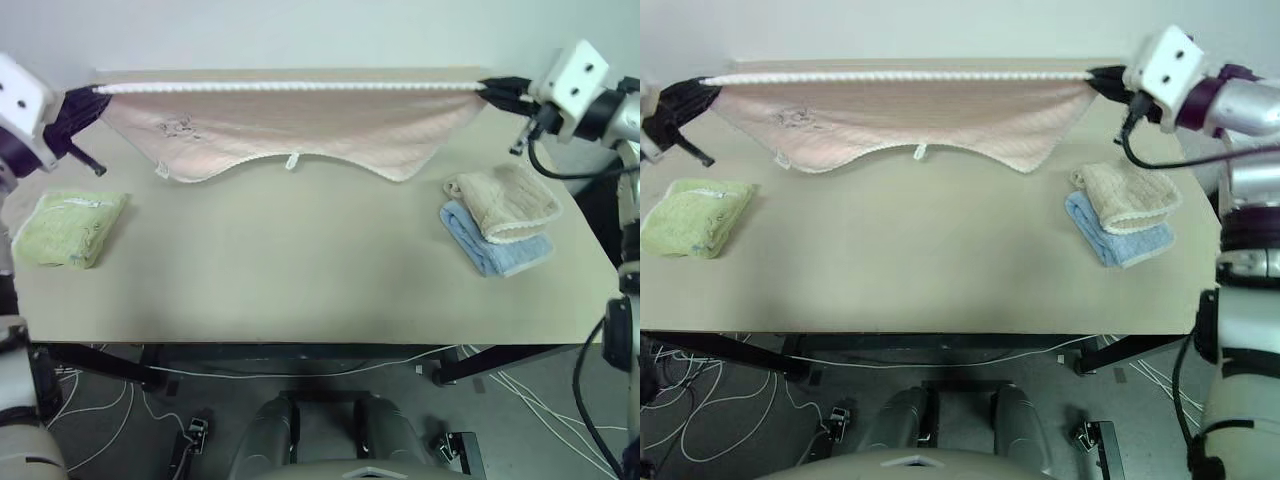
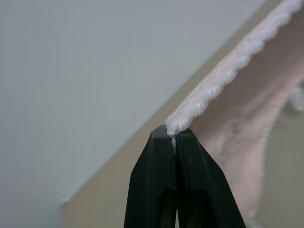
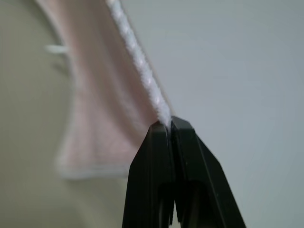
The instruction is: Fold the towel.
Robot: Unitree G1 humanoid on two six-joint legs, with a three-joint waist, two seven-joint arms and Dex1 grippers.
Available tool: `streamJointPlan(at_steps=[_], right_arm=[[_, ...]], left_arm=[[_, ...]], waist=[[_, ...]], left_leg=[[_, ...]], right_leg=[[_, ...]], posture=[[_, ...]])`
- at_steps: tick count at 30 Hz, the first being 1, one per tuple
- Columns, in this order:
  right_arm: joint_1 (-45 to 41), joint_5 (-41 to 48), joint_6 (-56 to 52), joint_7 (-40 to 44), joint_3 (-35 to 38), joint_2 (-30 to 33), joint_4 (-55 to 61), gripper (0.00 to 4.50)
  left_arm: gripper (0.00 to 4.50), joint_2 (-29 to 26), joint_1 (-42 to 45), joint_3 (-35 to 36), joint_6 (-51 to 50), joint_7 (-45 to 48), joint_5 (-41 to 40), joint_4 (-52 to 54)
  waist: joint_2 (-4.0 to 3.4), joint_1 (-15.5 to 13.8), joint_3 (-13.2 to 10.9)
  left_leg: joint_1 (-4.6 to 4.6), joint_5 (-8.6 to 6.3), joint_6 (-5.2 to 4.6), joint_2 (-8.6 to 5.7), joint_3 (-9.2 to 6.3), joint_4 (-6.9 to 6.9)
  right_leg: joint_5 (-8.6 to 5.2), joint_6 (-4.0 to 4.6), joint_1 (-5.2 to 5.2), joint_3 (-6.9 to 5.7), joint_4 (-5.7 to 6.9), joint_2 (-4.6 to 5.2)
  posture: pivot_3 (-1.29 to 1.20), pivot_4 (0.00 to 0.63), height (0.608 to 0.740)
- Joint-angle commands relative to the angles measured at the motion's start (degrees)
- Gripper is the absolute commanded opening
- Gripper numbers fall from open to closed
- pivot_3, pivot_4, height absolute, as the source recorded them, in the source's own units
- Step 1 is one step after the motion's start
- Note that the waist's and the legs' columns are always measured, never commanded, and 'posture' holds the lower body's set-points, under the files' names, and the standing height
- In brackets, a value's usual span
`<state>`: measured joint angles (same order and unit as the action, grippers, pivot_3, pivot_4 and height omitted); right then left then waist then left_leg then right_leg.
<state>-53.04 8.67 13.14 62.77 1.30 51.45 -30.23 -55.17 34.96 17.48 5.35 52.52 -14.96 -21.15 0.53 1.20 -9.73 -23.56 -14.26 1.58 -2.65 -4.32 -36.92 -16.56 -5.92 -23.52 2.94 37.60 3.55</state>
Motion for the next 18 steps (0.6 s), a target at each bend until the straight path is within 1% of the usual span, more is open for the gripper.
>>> streamJointPlan(at_steps=[1,3,6,10,14,18], right_arm=[[9.7,8.9,-11.5,5.6,4.9,4.2,14.6,0.03],[15.6,12.4,-16.9,7.0,6.3,5.6,21.4,0.03],[26.6,17.7,-24.6,9.7,8.3,7.7,31.9,0.03],[38.1,22.5,-31.7,12.5,11.4,10.4,41.4,0.03],[44.3,25.9,-36.0,13.6,14.2,11.2,46.3,0.03],[47.0,27.4,-38.5,12.9,15.4,10.9,48.7,0.03]], left_arm=[[0.0,-2.7,-10.1,8.3,-4.0,6.5,-7.9,9.8],[0.0,-3.3,-15.0,10.8,-6.5,8.0,-10.2,12.9],[0.0,-3.9,-22.8,14.1,-10.2,9.8,-11.7,16.4],[0.0,-4.1,-34.7,18.2,-12.7,15.3,-13.0,21.2],[0.0,-2.4,-41.7,21.2,-16.2,16.8,-15.7,24.3],[0.0,0.0,-48.1,21.9,-19.0,17.6,-16.9,27.9]], waist=[[-0.01,-0.1,0.0],[-0.03,-0.2,0.0],[-0.03,-0.3,0.0],[-0.07,-0.4,0.0],[-0.05,-0.4,0.0],[-0.06,-0.5,0.0]], left_leg=[[-0.02,0.0,0.0,0.01,0.0,0.0],[-0.02,-0.01,-0.01,0.03,-0.01,-0.06],[0.01,-0.02,-0.03,0.03,-0.02,-0.11],[0.12,-0.08,-0.11,0.03,-0.01,-0.07],[0.17,-0.08,-0.11,0.07,-0.04,-0.08],[0.16,-0.11,-0.13,0.08,-0.04,-0.06]], right_leg=[[0.0,0.0,-0.03,0.0,0.01,0.0],[0.0,0.01,-0.02,0.0,0.04,0.01],[-0.01,0.02,0.03,0.0,0.09,0.03],[-0.01,0.02,0.2,0.0,-0.07,0.08],[-0.01,0.03,0.28,0.0,-0.09,0.08],[-0.01,0.03,0.33,0.0,-0.23,0.12]], posture=[[0.0,0.15,0.74],[0.0,0.15,0.74],[0.0,0.15,0.74],[0.0,0.15,0.74],[0.0,0.15,0.74],[0.0,0.15,0.74]])
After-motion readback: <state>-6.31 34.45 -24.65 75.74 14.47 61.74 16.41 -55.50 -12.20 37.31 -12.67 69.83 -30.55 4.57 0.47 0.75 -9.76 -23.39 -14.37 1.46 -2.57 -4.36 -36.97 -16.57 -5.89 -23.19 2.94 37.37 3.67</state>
